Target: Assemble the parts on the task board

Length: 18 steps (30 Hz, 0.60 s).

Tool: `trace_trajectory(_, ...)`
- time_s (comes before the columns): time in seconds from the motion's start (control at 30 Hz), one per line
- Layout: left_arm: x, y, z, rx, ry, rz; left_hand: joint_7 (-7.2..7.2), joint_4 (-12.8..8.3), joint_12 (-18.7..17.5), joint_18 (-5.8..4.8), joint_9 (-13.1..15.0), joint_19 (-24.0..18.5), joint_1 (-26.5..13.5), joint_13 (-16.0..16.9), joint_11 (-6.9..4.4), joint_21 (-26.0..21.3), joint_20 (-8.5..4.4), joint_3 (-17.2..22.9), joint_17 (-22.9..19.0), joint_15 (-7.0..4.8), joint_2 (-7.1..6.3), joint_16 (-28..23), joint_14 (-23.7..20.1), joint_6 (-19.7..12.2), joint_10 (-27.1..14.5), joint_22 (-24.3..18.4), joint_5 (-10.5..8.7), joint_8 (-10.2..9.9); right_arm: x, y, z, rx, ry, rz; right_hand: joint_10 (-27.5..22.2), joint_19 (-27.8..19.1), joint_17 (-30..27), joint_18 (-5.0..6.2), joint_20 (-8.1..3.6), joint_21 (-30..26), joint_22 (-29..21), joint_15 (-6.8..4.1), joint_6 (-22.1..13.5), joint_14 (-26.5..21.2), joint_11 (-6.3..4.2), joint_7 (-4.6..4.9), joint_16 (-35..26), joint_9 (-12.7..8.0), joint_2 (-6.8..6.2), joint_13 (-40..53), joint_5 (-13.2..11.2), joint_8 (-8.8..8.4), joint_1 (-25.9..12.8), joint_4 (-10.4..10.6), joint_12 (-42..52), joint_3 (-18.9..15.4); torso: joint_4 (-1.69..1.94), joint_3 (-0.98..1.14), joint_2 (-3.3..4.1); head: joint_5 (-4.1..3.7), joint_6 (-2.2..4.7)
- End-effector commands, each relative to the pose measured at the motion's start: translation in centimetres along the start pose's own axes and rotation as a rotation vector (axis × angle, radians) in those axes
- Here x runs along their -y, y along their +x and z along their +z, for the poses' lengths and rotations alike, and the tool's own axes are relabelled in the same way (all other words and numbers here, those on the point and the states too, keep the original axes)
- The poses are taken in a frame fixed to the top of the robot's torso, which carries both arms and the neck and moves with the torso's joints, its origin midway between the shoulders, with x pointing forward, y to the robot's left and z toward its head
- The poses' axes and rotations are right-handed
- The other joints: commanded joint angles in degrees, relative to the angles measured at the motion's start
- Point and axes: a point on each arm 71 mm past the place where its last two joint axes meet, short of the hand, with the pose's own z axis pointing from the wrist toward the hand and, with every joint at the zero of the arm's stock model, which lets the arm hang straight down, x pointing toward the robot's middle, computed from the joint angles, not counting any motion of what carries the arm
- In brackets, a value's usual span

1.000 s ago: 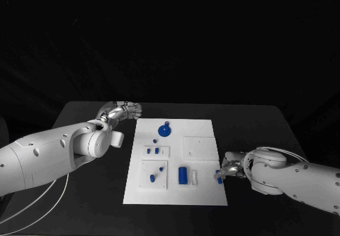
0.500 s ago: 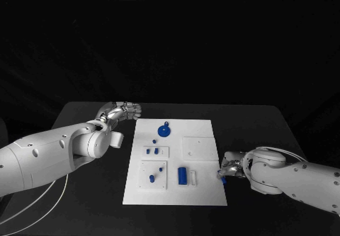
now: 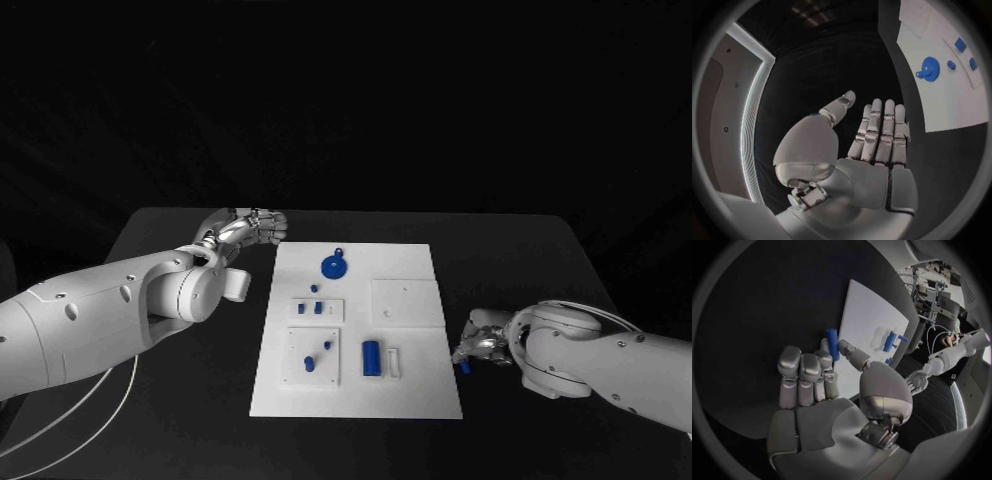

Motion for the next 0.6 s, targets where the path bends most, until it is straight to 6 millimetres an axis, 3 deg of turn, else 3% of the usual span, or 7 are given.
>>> trace_trajectory(0.03, 0.1, 0.2, 0.0, -0.007, 0.007, -0.002, 0.03, 0.3, 0.3, 0.93, -0.1, -0.1, -0.7, -0.1, 0.21, -0.4, 0.17, 0.0, 0.1, 0.33, -0.06, -0.3, 0.0, -0.6, 0.0, 0.1, -0.14, 0.4, -0.1, -0.9, -0.5, 0.007, 0.001, 0.028, 0.4, 0.0, 0.1, 4.16, 0.4, 0.4, 0.9, -0.02, 0.4, 0.3, 0.05, 0.15, -0.1, 0.4, -0.12, -0.1, -0.5, 0.2, -0.9, 0.2, -0.3, 0.2, -0.04, -0.01, -0.03, 0.07, 0.04)
trace_trajectory(0.23, 0.1, 0.3, 0.0, -0.01, 0.007, -0.003, 0.03, 0.3, 0.3, 0.93, -0.1, -0.1, -0.7, -0.1, 0.21, -0.4, 0.18, 0.0, 0.1, 0.33, -0.06, -0.3, 0.0, -0.6, 0.0, 0.1, -0.14, 0.4, -1.6, -2.7, -1.6, 0.022, -0.048, 0.066, 0.5, 0.1, 0.1, 4.16, 0.42, 0.4, 0.9, -0.04, 0.6, 0.3, 0.02, 0.13, -0.1, 0.3, -0.31, -0.1, -0.9, 0.19, -1.4, 0.5, -0.3, 0.2, -0.02, -0.01, -0.02, 0.0, 0.17)
trace_trajectory(0.6, 0.1, 0.4, 0.1, -0.012, 0.007, -0.003, 0.04, 0.3, 0.3, 0.93, -0.1, -0.1, -0.7, -0.1, 0.2, -0.4, 0.19, 0.0, 0.1, 0.34, -0.06, -0.3, 0.0, -0.6, 0.0, 0.2, -0.14, 0.4, -6.2, -1.3, -1.3, -0.067, -0.142, 0.167, 0.5, 0.1, 0.2, 4.16, 0.36, 0.5, 0.9, -0.13, 0.7, 0.2, -0.05, 0.06, 0.0, 0.2, -0.19, -0.1, -2.1, 0.15, -2.5, 1.0, -0.4, -0.2, 0.03, -0.03, 0.01, -0.04, 0.05)
